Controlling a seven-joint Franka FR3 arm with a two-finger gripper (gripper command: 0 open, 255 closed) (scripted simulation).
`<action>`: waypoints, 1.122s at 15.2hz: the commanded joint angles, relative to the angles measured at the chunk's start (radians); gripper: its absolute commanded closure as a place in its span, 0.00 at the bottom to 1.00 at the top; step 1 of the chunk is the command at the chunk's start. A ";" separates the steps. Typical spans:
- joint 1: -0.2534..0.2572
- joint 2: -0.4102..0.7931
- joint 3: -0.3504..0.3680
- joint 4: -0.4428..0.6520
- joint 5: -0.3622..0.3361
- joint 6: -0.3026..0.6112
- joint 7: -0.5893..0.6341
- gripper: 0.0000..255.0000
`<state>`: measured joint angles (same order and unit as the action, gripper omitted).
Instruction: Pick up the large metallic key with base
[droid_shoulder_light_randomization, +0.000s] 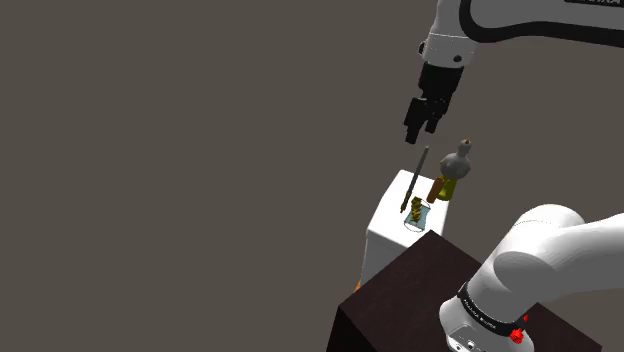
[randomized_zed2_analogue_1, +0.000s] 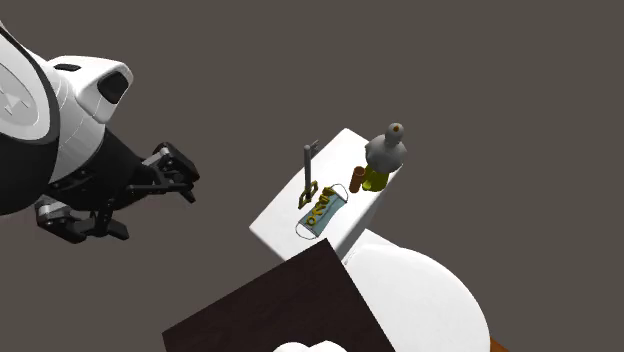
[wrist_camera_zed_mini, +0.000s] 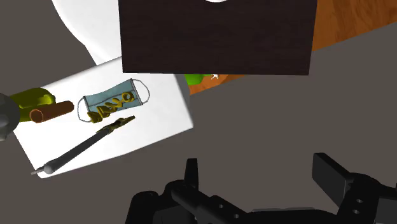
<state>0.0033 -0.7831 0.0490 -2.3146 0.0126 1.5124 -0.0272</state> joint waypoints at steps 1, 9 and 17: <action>0.000 0.000 0.000 0.000 0.000 0.000 0.000 0.00; -0.054 0.074 -0.168 -0.053 -0.104 0.137 -0.185 0.00; -0.094 0.234 -0.337 -0.025 -0.170 0.286 -0.366 0.00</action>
<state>-0.0870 -0.5763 -0.2647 -2.3435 -0.1510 1.7706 -0.3686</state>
